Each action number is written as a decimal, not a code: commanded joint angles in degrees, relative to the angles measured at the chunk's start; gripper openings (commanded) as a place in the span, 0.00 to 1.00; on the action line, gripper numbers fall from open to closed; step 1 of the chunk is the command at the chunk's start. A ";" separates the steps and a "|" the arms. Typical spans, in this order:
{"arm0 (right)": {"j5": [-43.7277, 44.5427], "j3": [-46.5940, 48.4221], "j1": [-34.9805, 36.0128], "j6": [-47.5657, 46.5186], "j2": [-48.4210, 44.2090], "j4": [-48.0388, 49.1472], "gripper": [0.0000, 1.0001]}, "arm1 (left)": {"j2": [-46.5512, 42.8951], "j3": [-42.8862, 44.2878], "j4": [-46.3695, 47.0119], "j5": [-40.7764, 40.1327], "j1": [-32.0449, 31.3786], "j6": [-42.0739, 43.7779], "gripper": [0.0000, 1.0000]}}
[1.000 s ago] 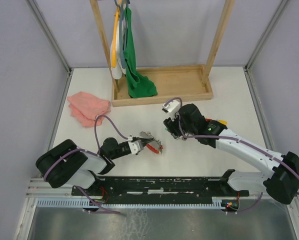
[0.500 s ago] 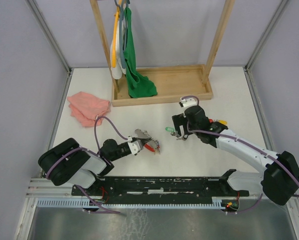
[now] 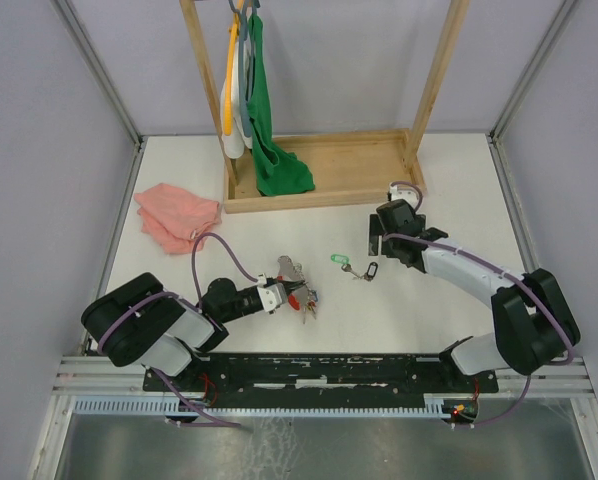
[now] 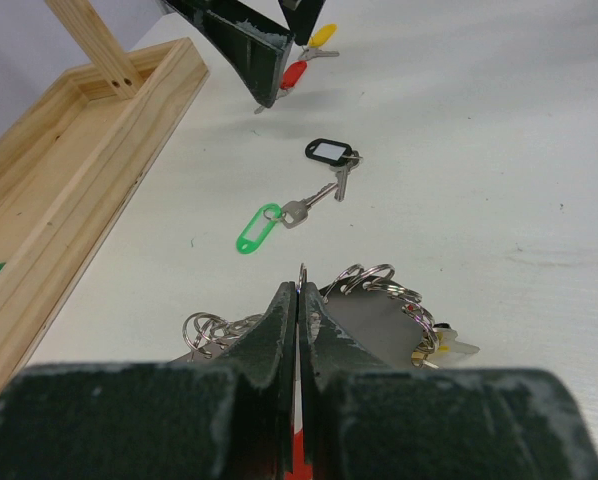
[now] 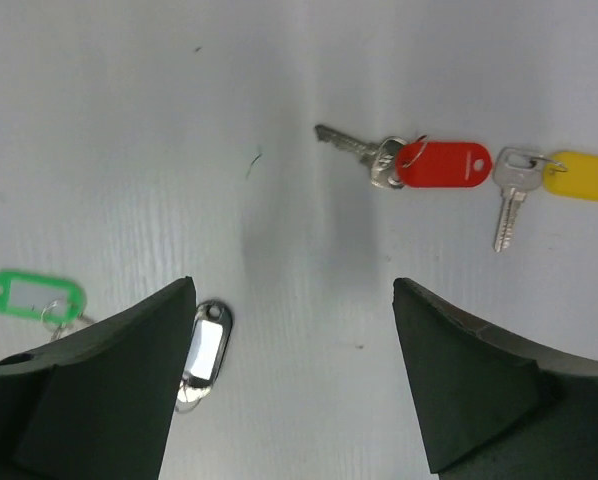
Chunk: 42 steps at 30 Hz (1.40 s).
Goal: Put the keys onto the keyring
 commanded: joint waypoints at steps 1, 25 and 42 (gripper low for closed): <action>7.70 5.04 -3.37 6.89 3.66 1.36 0.85 | -0.50 1.30 3.08 0.17 -0.16 2.61 0.03; 12.83 12.86 -9.60 14.01 19.05 0.45 0.46 | -0.91 1.13 3.18 -0.10 -0.12 2.35 0.03; 7.82 8.95 -5.82 13.31 13.18 -6.12 0.08 | 0.22 -0.46 10.25 -1.89 -0.11 -2.22 0.03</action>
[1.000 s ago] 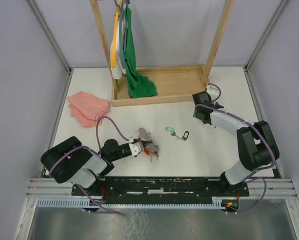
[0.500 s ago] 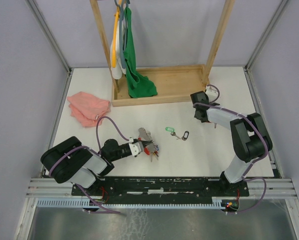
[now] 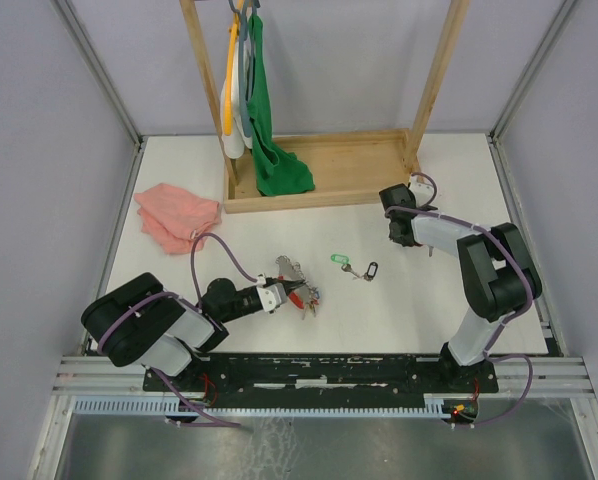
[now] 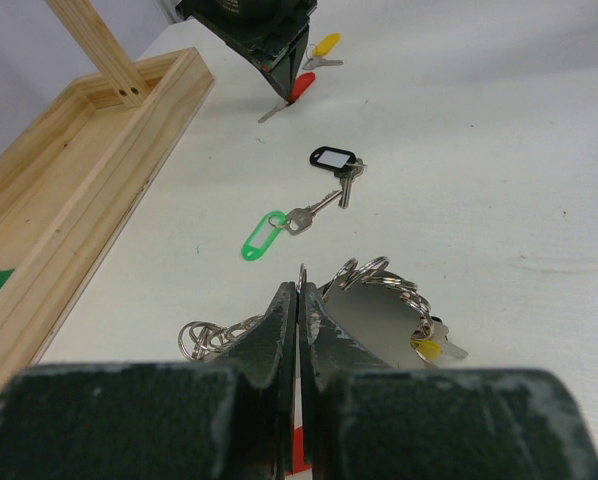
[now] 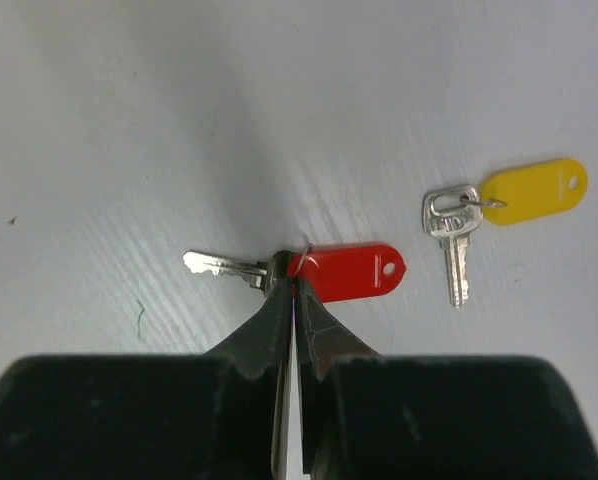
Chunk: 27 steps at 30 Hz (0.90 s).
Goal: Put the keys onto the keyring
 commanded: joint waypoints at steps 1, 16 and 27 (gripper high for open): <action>-1.52 -2.42 3.17 0.86 -6.80 -3.40 0.08 | 0.45 -0.56 9.48 -1.72 -0.15 -2.83 0.03; -20.36 -20.97 14.59 -13.91 -27.69 18.77 0.44 | 4.75 0.38 15.94 -4.43 -0.14 -11.57 0.03; -35.02 -31.84 19.56 -23.44 -27.09 50.67 0.56 | 7.32 1.28 17.20 -12.63 -0.23 -24.68 0.03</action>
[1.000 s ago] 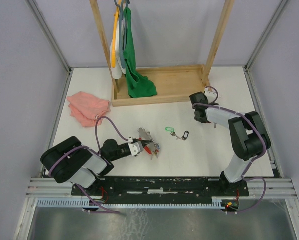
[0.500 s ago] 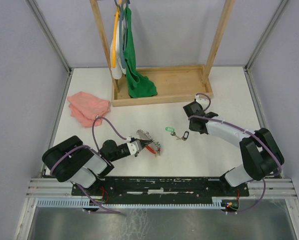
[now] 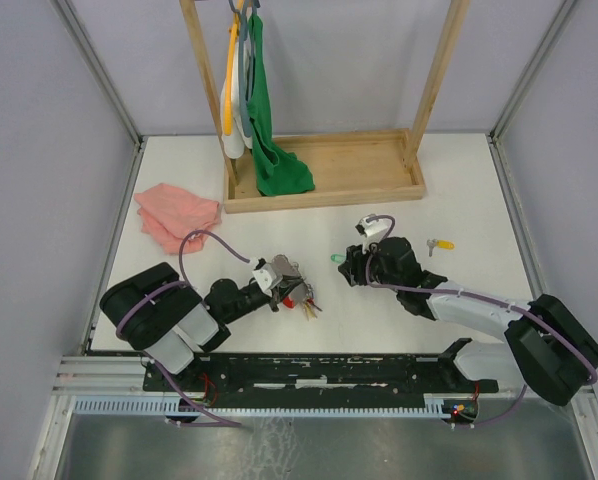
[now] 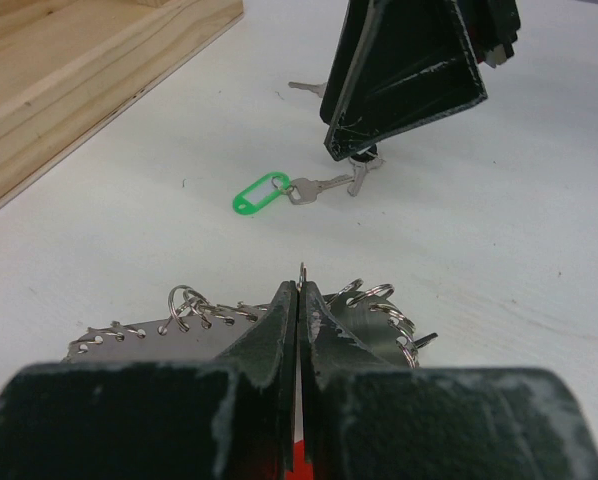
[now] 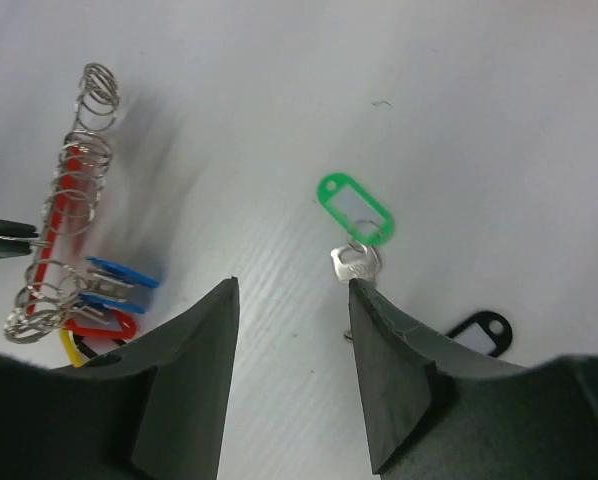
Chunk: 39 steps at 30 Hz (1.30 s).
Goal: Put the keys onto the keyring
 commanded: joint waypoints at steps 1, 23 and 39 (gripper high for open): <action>-6.32 -1.62 2.25 -4.91 2.36 18.64 0.56 | 0.40 1.18 11.74 -4.84 -0.17 -7.26 0.03; -6.61 0.87 10.99 -9.21 13.77 33.71 0.51 | -0.06 1.18 11.77 -12.14 -0.33 -16.13 0.03; -7.49 2.78 11.66 -7.17 16.23 36.16 0.46 | 0.35 1.61 11.76 -11.90 -0.45 -18.02 0.03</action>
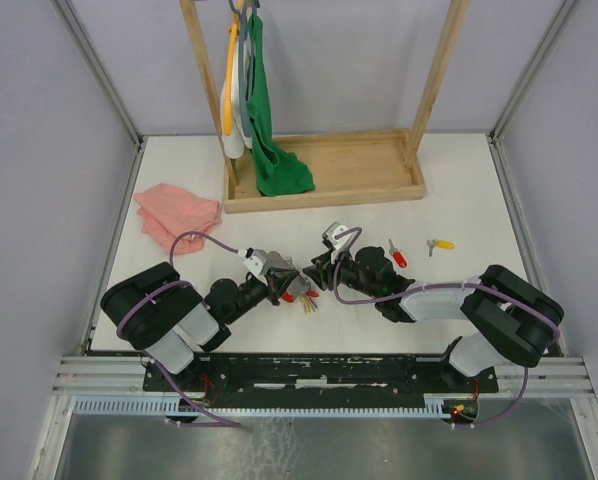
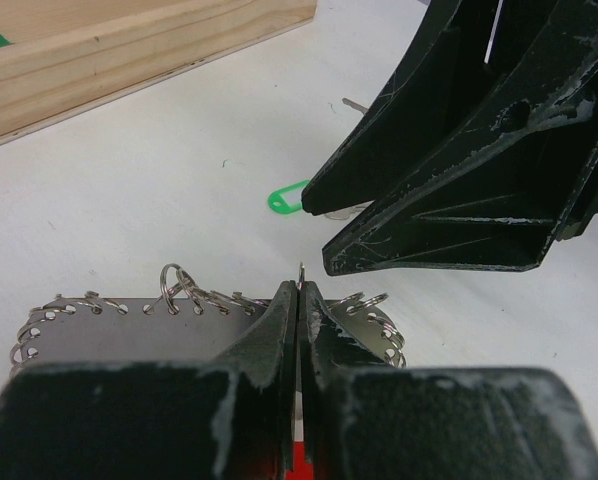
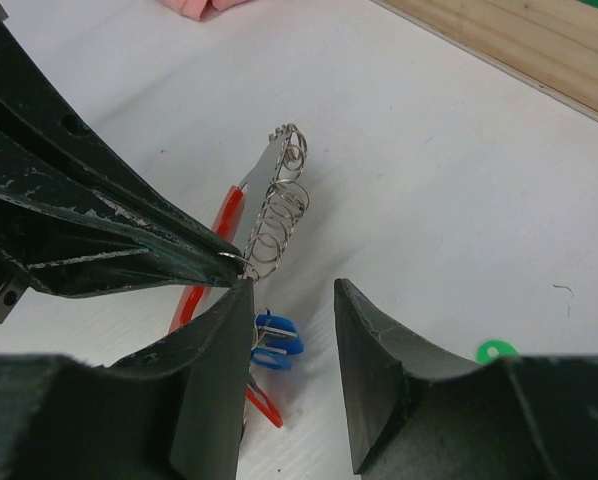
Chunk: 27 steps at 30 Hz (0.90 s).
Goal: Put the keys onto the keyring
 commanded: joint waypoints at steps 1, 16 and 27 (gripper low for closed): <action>-0.61 2.65 0.49 1.17 1.63 4.70 0.45 | 0.05 1.44 11.19 -0.74 -0.37 -2.30 0.03; -1.84 3.45 0.71 3.55 4.75 8.74 0.39 | -0.06 1.68 11.20 -0.16 -0.47 -3.71 0.03; -1.60 3.22 0.80 2.87 2.03 6.74 0.40 | 0.98 1.89 11.22 -1.21 -0.80 -4.60 0.03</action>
